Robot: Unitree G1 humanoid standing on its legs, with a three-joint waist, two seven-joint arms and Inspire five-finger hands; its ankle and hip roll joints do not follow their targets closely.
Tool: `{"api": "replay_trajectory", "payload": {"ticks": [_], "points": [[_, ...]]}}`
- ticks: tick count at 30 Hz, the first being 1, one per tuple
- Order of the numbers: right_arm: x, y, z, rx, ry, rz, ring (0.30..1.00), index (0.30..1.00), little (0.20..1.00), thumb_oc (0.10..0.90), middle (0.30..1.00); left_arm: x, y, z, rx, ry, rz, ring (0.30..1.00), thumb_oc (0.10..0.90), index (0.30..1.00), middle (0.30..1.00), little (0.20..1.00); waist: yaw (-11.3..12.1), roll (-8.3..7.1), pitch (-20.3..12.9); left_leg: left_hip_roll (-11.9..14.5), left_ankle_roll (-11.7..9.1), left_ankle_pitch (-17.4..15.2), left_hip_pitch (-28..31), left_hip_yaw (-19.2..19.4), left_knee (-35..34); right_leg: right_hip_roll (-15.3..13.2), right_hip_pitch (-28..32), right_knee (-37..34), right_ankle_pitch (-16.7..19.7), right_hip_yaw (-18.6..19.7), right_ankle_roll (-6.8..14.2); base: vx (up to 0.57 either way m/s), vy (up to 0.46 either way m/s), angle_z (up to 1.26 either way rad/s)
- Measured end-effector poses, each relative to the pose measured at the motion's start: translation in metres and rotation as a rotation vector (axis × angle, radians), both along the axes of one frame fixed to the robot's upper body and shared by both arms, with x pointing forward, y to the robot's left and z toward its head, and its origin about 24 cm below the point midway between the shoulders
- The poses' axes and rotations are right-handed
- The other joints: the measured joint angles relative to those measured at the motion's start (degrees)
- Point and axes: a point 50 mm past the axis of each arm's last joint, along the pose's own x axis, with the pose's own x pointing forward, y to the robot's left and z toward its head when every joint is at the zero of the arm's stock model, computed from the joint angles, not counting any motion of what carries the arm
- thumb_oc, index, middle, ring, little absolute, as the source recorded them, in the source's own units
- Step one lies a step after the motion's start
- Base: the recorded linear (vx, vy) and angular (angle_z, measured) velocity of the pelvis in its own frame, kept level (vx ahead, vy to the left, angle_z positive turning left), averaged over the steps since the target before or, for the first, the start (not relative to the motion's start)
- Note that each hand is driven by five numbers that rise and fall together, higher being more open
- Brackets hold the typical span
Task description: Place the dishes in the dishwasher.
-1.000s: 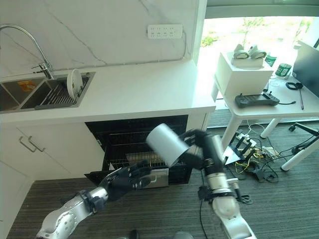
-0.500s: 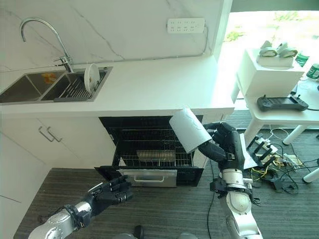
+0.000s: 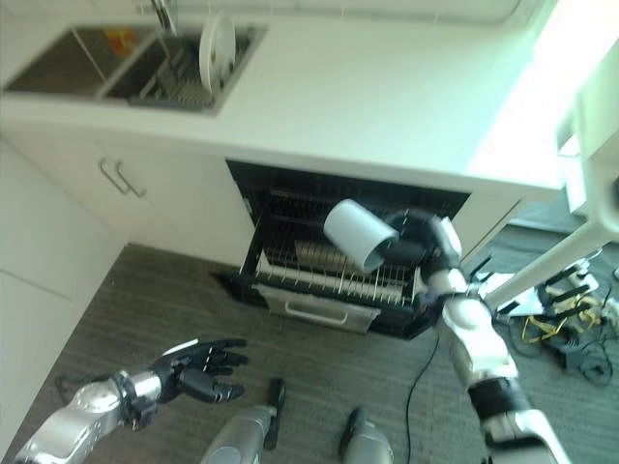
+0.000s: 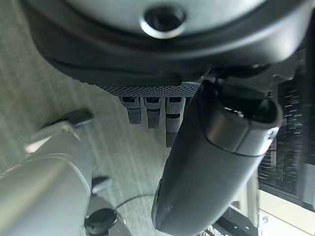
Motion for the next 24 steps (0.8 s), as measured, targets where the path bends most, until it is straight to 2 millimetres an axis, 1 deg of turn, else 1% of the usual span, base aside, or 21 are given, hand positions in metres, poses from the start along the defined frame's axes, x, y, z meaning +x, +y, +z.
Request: {"api": "replay_trajectory", "payload": {"ticks": [1, 2, 3, 4, 6, 8, 10, 12, 14, 17, 19, 21, 24], "points": [[0.004, -0.004, -0.001, 0.006, 0.028, -0.019, 0.300, 0.300, 0.300, 0.400, 0.300, 0.005, -0.004, 0.004, -0.031, -0.006, -0.005, 0.900, 0.800, 0.900, 0.900, 0.900, 0.4, -0.06, 1.3, 0.0, 0.0, -0.3, -0.5, -0.1, -0.1, 0.0, -0.5, -0.1, -0.2, 0.0, 0.4, -0.10, 0.036, 0.04], [0.006, -0.005, -0.003, 0.004, 0.042, -0.020, 0.300, 0.300, 0.300, 0.400, 0.300, 0.005, -0.006, 0.003, -0.038, 0.002, -0.006, 0.900, 0.800, 0.900, 0.900, 0.900, 0.5, -0.08, 2.0, 0.0, 0.0, -0.3, -0.7, 0.0, -0.1, 0.0, -0.8, -0.1, -0.1, 0.2, 0.4, -0.10, 0.027, -0.04], [0.011, -0.007, -0.002, 0.000, 0.060, -0.026, 0.300, 0.300, 0.300, 0.400, 0.300, 0.006, -0.008, 0.000, -0.030, 0.017, -0.009, 0.900, 0.800, 0.900, 0.900, 0.900, 0.4, 0.09, 3.4, 0.0, 0.0, -0.2, -0.8, 0.0, 0.0, 0.1, -0.9, -0.1, -0.1, 0.5, 0.4, -0.05, 0.005, -0.04], [0.012, -0.011, -0.004, 0.003, 0.074, -0.044, 0.300, 0.300, 0.300, 0.400, 0.300, 0.007, -0.011, -0.002, -0.025, 0.029, -0.016, 0.900, 0.800, 0.900, 0.900, 0.900, 0.3, 0.22, 4.3, 0.0, 0.0, -0.2, -1.0, 0.0, 0.0, 0.2, -1.0, -0.2, 0.0, 0.6, 0.4, -0.04, 0.006, -0.01], [0.012, -0.017, -0.009, 0.007, 0.101, -0.072, 0.300, 0.300, 0.300, 0.400, 0.300, 0.005, -0.013, -0.007, -0.016, 0.047, -0.021, 0.900, 0.800, 0.900, 0.900, 0.900, 0.4, 0.08, 5.5, 0.0, 0.0, -0.2, -1.5, 0.0, 0.0, 0.2, -1.4, -0.3, 0.2, 0.5, 0.4, -0.04, 0.002, 0.01], [0.014, -0.022, -0.009, 0.009, 0.117, -0.098, 0.300, 0.300, 0.300, 0.400, 0.300, 0.001, -0.013, -0.015, -0.001, 0.078, -0.022, 0.900, 0.800, 0.900, 0.900, 0.900, 0.4, -0.08, 7.1, 0.0, 0.2, 0.0, -1.9, 0.1, 0.0, 0.3, -1.8, -0.5, 0.6, 0.7, 0.5, -0.02, -0.005, -0.02], [0.016, -0.024, -0.006, 0.009, 0.115, -0.113, 0.300, 0.300, 0.300, 0.400, 0.300, -0.003, -0.013, -0.022, 0.021, 0.106, -0.024, 0.900, 0.800, 0.900, 0.900, 0.900, 0.4, 0.07, 7.5, 0.0, 0.5, 0.4, -2.5, 0.1, 0.0, 0.5, -2.2, -0.7, 1.2, 0.7, 0.1, -0.01, -0.005, -0.02], [0.019, -0.023, -0.002, -0.024, 0.116, -0.111, 0.300, 0.300, 0.300, 0.400, 0.300, -0.006, -0.011, -0.028, 0.037, 0.104, 0.002, 0.900, 0.800, 0.900, 0.900, 0.900, 0.5, 0.07, 7.5, -0.1, 0.2, 0.7, -2.6, 0.1, -0.2, 0.7, -2.0, -1.4, 1.4, 0.7, 0.0, -0.04, -0.023, -0.02], [0.027, -0.021, 0.008, -0.042, 0.112, -0.116, 0.300, 0.300, 0.300, 0.400, 0.300, -0.003, -0.006, -0.031, 0.063, 0.070, 0.027, 0.900, 0.800, 0.900, 0.900, 0.900, 0.6, 0.14, 7.6, 0.0, 0.2, 0.7, -2.6, 0.1, -0.3, 0.9, -2.0, -1.7, 1.4, 0.7, 0.0, -0.02, -0.011, -0.01], [0.034, -0.019, 0.025, -0.077, 0.085, -0.131, 0.300, 0.300, 0.300, 0.400, 0.300, -0.002, 0.002, -0.038, 0.154, 0.018, 0.078, 0.900, 0.800, 0.900, 0.900, 0.900, 0.9, 0.15, 7.6, 0.2, 0.0, 0.9, -2.5, 0.0, -0.8, 1.1, -2.1, -2.0, 1.4, 0.4, 0.0, -0.01, -0.025, 0.01], [0.036, -0.017, 0.029, -0.098, 0.076, -0.132, 0.300, 0.300, 0.300, 0.400, 0.300, -0.001, 0.003, -0.038, 0.184, -0.029, 0.094, 0.900, 0.800, 0.900, 0.900, 0.900, 1.3, 0.15, 7.6, 0.2, 0.0, 0.9, -2.6, 0.0, -0.9, 1.1, -2.1, -2.1, 1.4, 0.4, -0.1, -0.01, -0.016, 0.00], [0.036, -0.017, 0.028, -0.123, 0.081, -0.136, 0.300, 0.300, 0.300, 0.400, 0.300, 0.002, 0.001, -0.035, 0.179, -0.072, 0.090, 0.900, 0.800, 0.900, 0.900, 0.900, 1.9, 0.15, 7.6, 0.2, 0.0, 1.0, -2.6, 0.0, -1.0, 1.0, -2.2, -2.1, 1.4, 0.4, -0.1, -0.02, -0.004, 0.01], [0.037, -0.014, 0.027, -0.166, 0.092, -0.132, 0.300, 0.300, 0.300, 0.400, 0.300, 0.005, -0.003, -0.031, 0.173, -0.110, 0.095, 0.900, 0.800, 0.900, 0.900, 0.900, 1.9, 0.16, 7.7, 0.1, 0.0, 1.0, -2.6, 0.1, -1.4, 0.9, -2.4, -2.2, 1.4, 0.5, 0.0, -0.03, 0.021, -0.01]]}}
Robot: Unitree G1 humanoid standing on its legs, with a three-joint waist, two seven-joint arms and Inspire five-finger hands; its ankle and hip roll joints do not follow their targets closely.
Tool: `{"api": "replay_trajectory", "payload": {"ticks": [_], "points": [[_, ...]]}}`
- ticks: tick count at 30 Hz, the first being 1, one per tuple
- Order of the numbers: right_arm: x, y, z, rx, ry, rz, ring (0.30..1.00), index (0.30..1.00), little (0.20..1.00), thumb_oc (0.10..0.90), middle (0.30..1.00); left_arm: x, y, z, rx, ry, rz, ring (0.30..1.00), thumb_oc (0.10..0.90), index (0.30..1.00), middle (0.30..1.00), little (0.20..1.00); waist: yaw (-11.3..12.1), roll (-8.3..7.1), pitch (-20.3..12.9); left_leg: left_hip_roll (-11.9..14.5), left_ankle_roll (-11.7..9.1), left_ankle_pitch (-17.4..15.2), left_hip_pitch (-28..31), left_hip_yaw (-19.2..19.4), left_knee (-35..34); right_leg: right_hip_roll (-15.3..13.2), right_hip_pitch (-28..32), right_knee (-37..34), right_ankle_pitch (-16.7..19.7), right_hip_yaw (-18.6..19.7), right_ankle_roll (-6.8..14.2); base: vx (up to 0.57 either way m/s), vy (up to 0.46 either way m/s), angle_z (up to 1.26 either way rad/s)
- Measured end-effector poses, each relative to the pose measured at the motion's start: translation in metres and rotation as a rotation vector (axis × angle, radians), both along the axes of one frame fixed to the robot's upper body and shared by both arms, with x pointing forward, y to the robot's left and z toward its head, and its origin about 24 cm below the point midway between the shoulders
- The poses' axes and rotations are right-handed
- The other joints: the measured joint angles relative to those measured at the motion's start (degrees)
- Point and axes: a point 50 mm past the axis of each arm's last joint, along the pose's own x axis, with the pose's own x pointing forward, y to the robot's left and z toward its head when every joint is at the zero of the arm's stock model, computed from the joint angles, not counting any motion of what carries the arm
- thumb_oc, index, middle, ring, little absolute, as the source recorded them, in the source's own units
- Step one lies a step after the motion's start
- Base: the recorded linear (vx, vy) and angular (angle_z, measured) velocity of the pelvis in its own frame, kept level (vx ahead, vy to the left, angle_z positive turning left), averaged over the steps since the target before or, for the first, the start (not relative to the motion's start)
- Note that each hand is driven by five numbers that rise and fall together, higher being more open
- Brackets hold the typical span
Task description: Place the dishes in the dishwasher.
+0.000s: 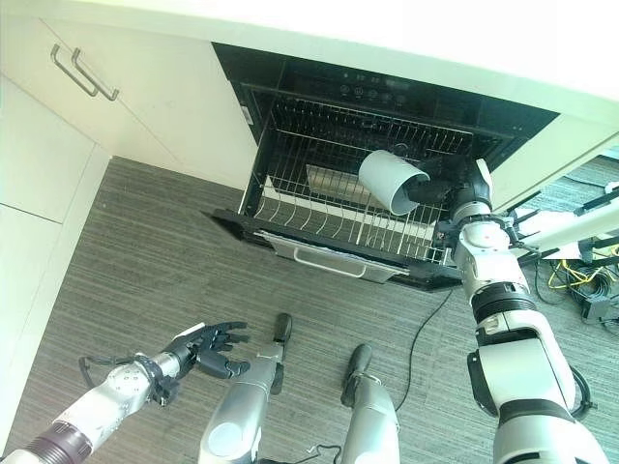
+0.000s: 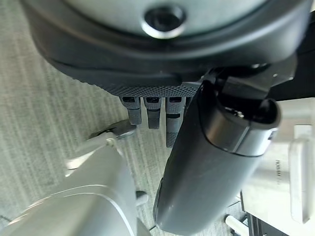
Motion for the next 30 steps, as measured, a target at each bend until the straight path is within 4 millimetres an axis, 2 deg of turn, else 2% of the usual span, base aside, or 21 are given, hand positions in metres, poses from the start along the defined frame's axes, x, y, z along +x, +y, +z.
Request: {"api": "replay_trajectory", "payload": {"ticks": [7, 16, 22, 30], "points": [[0.002, -0.004, -0.001, -0.127, 0.059, -0.054, 0.300, 0.300, 0.300, 0.400, 0.300, 0.001, -0.005, -0.001, 0.003, -0.001, -0.025, 0.900, 0.800, 0.900, 0.900, 0.900, -0.2, 0.27, 0.3, 0.0, 0.1, 0.8, -1.0, 0.1, -0.8, 0.1, -1.4, -0.1, 0.7, 0.3, 0.0, -0.04, 0.023, -0.02], [0.009, 0.004, 0.021, -0.400, 0.070, -0.100, 0.300, 0.300, 0.300, 0.400, 0.300, 0.000, -0.005, -0.001, 0.001, -0.005, -0.022, 0.900, 0.800, 0.900, 0.900, 0.900, -0.1, 0.30, 0.4, 0.0, 0.0, 1.0, -1.0, 0.1, -0.8, 0.0, -1.4, 0.1, 0.7, 0.2, 0.0, -0.01, 0.008, 0.00], [0.007, -0.003, 0.022, -0.493, 0.109, -0.147, 0.300, 0.300, 0.300, 0.400, 0.300, 0.000, -0.005, -0.002, 0.002, -0.003, -0.021, 0.900, 0.800, 0.900, 0.900, 0.900, -0.1, 0.30, 0.4, 0.0, 0.0, 1.1, -1.0, 0.1, -1.0, -0.1, -1.5, 0.1, 0.5, 0.2, 0.5, 0.00, 0.000, 0.00], [0.007, -0.007, 0.030, -0.637, 0.149, -0.104, 0.300, 0.300, 0.300, 0.400, 0.300, 0.000, -0.004, -0.001, 0.016, -0.008, -0.028, 0.900, 0.800, 0.900, 0.900, 0.900, 0.0, 0.28, 0.4, -0.1, 0.1, 1.7, -1.0, 0.0, -1.7, -0.3, -1.7, 0.1, 0.6, 0.0, 0.5, 0.00, 0.000, 0.00]]}}
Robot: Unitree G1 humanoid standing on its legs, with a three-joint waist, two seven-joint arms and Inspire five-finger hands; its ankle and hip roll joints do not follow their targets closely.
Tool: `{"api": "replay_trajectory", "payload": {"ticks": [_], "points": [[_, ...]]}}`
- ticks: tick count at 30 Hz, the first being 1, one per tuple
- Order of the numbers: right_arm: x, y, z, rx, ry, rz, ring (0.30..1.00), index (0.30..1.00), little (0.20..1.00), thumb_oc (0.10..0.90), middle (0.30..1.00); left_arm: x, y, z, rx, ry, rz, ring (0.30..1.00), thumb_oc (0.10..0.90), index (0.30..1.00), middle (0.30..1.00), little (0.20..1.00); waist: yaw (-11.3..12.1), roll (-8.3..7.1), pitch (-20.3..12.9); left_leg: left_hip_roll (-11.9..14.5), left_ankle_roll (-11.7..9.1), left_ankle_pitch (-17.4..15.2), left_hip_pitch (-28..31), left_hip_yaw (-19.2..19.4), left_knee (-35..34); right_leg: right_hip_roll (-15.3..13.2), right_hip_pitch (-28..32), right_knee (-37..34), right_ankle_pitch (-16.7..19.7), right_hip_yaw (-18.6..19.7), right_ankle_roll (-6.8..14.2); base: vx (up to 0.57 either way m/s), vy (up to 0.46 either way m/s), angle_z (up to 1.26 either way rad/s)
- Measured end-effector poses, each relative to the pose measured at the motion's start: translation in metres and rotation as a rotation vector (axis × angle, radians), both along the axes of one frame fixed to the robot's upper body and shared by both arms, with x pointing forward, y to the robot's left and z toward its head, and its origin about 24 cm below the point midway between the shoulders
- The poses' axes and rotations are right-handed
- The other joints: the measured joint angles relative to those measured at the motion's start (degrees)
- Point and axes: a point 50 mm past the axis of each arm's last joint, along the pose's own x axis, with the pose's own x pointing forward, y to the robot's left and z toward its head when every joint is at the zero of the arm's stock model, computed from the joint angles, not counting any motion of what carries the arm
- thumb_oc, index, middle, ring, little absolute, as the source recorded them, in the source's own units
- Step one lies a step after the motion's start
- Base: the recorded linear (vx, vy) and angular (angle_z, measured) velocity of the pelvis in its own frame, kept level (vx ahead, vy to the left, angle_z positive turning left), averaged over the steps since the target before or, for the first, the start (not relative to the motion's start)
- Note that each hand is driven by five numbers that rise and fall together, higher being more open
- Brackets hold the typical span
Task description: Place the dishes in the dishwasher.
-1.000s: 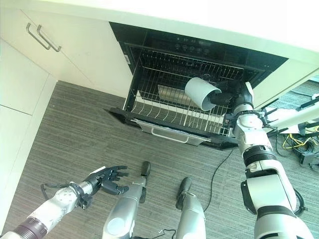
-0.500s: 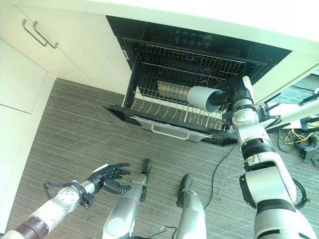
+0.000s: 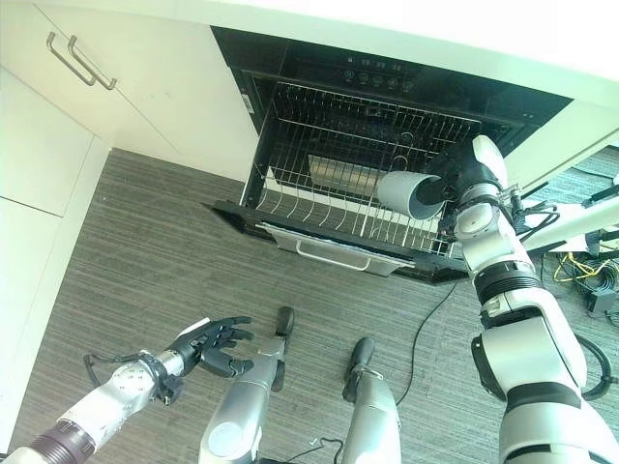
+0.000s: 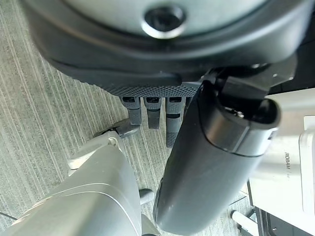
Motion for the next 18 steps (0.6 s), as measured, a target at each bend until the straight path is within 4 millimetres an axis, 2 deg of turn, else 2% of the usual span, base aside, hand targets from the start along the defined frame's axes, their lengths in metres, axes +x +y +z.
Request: {"api": "replay_trajectory", "payload": {"ticks": [10, 12, 16, 18], "points": [[0.003, 0.006, 0.015, -0.251, 0.181, 0.121, 0.300, 0.300, 0.300, 0.400, 0.300, 0.006, 0.006, 0.010, -0.012, -0.043, 0.032, 0.900, 0.800, 0.900, 0.900, 0.900, 0.8, -0.26, 0.1, 0.0, 0.1, 0.5, 0.0, -0.6, 0.0, -0.1, 0.3, 0.1, 0.1, -0.6, 0.1, 0.01, -0.026, 0.02], [0.001, 0.013, 0.016, -0.384, 0.279, 0.231, 0.300, 0.300, 0.300, 0.400, 0.300, 0.009, 0.010, 0.014, -0.014, -0.061, 0.050, 0.900, 0.800, 0.900, 0.900, 0.900, 1.3, -0.65, 0.2, 0.0, 0.3, 0.4, 0.0, -1.1, -0.1, -0.1, 0.5, 0.0, 0.1, -1.1, 0.2, 0.03, -0.052, 0.10], [0.001, 0.024, 0.011, -0.498, 0.345, 0.330, 0.300, 0.300, 0.300, 0.400, 0.300, 0.008, 0.018, 0.019, 0.019, -0.060, 0.046, 0.900, 0.800, 0.900, 0.900, 0.900, 1.7, -1.77, 0.2, 0.0, -0.1, 0.3, 0.0, -1.5, -0.5, -0.1, 0.6, 0.1, 0.1, -1.4, 0.2, 0.02, -0.036, 0.04], [0.000, 0.026, 0.013, -0.581, 0.357, 0.360, 0.300, 0.300, 0.300, 0.400, 0.300, 0.005, 0.029, 0.023, 0.033, -0.068, 0.074, 0.900, 0.800, 0.900, 0.900, 0.900, 2.1, -1.96, 0.3, -0.2, -0.1, 0.3, 0.0, -1.5, -0.6, -0.2, 0.6, -0.1, 0.1, -1.5, 0.2, 0.01, -0.028, 0.03]]}}
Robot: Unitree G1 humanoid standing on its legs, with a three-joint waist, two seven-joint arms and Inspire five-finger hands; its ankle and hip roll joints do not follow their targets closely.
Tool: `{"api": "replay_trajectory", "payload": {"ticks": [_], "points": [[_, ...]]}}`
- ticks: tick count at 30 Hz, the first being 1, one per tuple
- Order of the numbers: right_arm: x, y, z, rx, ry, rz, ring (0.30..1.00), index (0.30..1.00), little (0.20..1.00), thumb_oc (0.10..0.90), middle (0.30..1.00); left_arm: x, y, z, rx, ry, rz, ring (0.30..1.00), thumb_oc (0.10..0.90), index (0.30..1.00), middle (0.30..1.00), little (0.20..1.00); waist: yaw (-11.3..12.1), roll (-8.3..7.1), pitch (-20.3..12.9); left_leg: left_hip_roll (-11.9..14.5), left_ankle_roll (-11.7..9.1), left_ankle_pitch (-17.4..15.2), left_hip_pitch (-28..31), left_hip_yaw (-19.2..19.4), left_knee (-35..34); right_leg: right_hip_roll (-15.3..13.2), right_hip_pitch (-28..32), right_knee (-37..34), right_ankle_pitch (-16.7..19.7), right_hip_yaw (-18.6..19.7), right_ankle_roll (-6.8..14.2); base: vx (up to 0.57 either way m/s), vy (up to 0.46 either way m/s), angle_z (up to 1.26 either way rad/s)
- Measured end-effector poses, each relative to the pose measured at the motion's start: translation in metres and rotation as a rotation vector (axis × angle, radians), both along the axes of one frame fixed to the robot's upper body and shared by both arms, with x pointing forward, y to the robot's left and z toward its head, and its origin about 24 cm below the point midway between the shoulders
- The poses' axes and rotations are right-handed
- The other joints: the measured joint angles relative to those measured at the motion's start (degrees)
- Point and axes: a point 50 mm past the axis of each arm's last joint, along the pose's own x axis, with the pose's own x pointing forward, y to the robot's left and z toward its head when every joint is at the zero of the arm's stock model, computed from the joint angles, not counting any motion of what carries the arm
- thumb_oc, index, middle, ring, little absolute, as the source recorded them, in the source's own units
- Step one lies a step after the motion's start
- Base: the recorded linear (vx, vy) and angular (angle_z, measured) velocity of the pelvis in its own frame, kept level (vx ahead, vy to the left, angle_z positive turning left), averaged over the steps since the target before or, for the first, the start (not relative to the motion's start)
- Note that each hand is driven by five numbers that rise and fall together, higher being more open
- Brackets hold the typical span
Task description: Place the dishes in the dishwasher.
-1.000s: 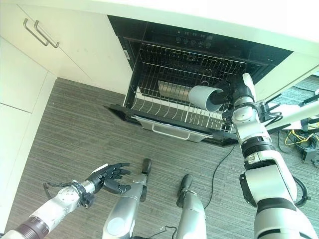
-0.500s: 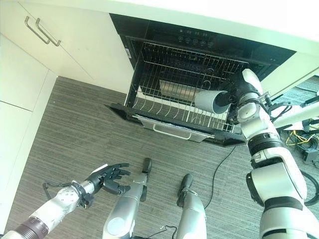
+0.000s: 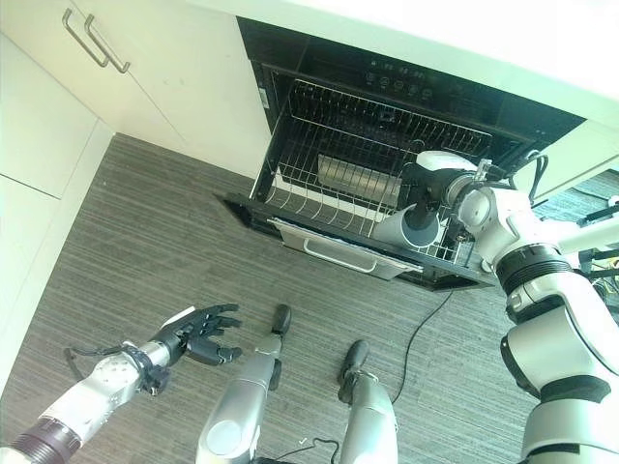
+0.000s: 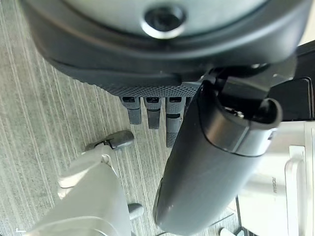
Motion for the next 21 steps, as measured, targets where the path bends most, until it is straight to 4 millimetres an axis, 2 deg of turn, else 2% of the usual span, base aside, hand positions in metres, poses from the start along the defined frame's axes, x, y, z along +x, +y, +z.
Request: {"api": "replay_trajectory", "payload": {"ticks": [1, 3, 4, 5, 11, 13, 16, 20, 21], "points": [[-0.001, 0.004, 0.001, -0.059, 0.005, 0.038, 0.300, 0.300, 0.300, 0.400, 0.300, -0.001, 0.007, 0.003, 0.018, -0.001, 0.007, 0.900, 0.800, 0.900, 0.900, 0.900, 0.9, 0.00, 0.0, 0.0, 0.0, 0.0, 0.0, 0.0, -0.2, 0.0, 0.0, -0.1, 0.0, -0.1, 0.0, 0.01, -0.042, 0.05], [-0.002, 0.015, 0.003, -0.192, 0.029, 0.119, 0.300, 0.300, 0.300, 0.400, 0.300, -0.001, 0.014, 0.006, 0.019, -0.003, 0.013, 0.900, 0.800, 0.900, 0.900, 0.900, 1.2, 0.00, 0.0, 0.0, -0.1, 0.6, 0.0, -0.5, -0.3, 0.0, 0.3, -0.4, -0.1, -0.6, 0.0, 0.01, -0.034, 0.11], [-0.003, 0.017, 0.002, -0.221, 0.038, 0.140, 0.465, 0.465, 0.465, 0.510, 0.465, -0.001, 0.015, 0.007, 0.018, 0.001, 0.004, 0.900, 0.800, 0.900, 0.900, 0.900, 1.2, 0.00, 0.0, -0.1, -0.1, 0.6, 0.0, -0.9, -0.3, 0.0, 0.6, -0.4, -0.1, -1.1, 0.0, 0.01, -0.026, 0.16], [-0.003, 0.019, 0.000, -0.255, 0.048, 0.153, 0.900, 0.900, 0.900, 0.800, 0.900, -0.002, 0.015, 0.008, 0.020, 0.003, -0.005, 0.900, 0.800, 0.900, 0.900, 0.900, 1.5, -0.02, 0.0, -0.1, -0.1, 0.6, 0.0, -1.2, -0.4, -0.1, 0.7, -0.4, -0.1, -1.3, -0.1, 0.01, -0.026, 0.12], [-0.005, 0.013, -0.015, -0.262, 0.032, 0.125, 0.900, 0.900, 0.900, 0.800, 0.900, -0.007, 0.016, 0.007, 0.006, 0.020, -0.029, 0.900, 0.800, 0.900, 0.900, 0.900, 2.3, -0.03, 0.0, -0.2, -0.3, 0.6, -0.2, -1.5, -0.4, -0.1, 0.6, -0.3, -0.5, -1.5, 0.3, 0.00, -0.008, 0.02], [-0.008, 0.006, -0.019, -0.150, -0.018, 0.088, 0.900, 0.900, 0.900, 0.800, 0.900, -0.008, 0.016, 0.007, 0.008, 0.018, -0.033, 0.900, 0.800, 0.900, 0.900, 0.900, 2.0, -0.02, 0.0, -0.2, -0.2, 0.3, -0.9, -1.9, -0.4, -0.1, 0.1, -0.2, -0.6, -1.9, 0.3, 0.00, 0.015, 0.07], [-0.008, 0.000, -0.015, -0.040, -0.031, 0.038, 0.900, 0.900, 0.900, 0.800, 0.900, -0.008, 0.016, 0.007, 0.009, 0.019, -0.034, 0.900, 0.800, 0.900, 0.900, 0.900, 1.5, -0.02, 0.0, -0.3, -0.1, 0.4, -1.3, -1.9, -0.4, -0.3, -0.4, 0.0, -0.6, -1.9, 0.3, 0.00, 0.006, 0.01], [-0.011, -0.008, -0.022, 0.055, 0.073, -0.020, 0.900, 0.900, 0.900, 0.800, 0.900, -0.007, 0.016, 0.010, 0.007, 0.007, -0.034, 0.900, 0.800, 0.900, 0.900, 0.900, 1.0, -0.03, 0.0, -0.3, -0.1, 0.4, -1.8, -1.9, -0.4, -0.3, -0.8, 0.0, -0.6, -2.0, 0.3, 0.00, 0.000, 0.00], [-0.011, -0.008, -0.019, 0.092, 0.078, -0.019, 0.900, 0.900, 0.900, 0.800, 0.900, -0.007, 0.016, 0.010, 0.007, 0.005, -0.034, 0.900, 0.800, 0.900, 0.900, 0.900, 0.8, -0.03, 0.0, -0.3, 0.0, 0.5, -1.8, -1.9, -0.3, -0.3, -0.7, 0.0, -0.6, -2.0, 0.3, 0.00, 0.000, 0.00]]}}
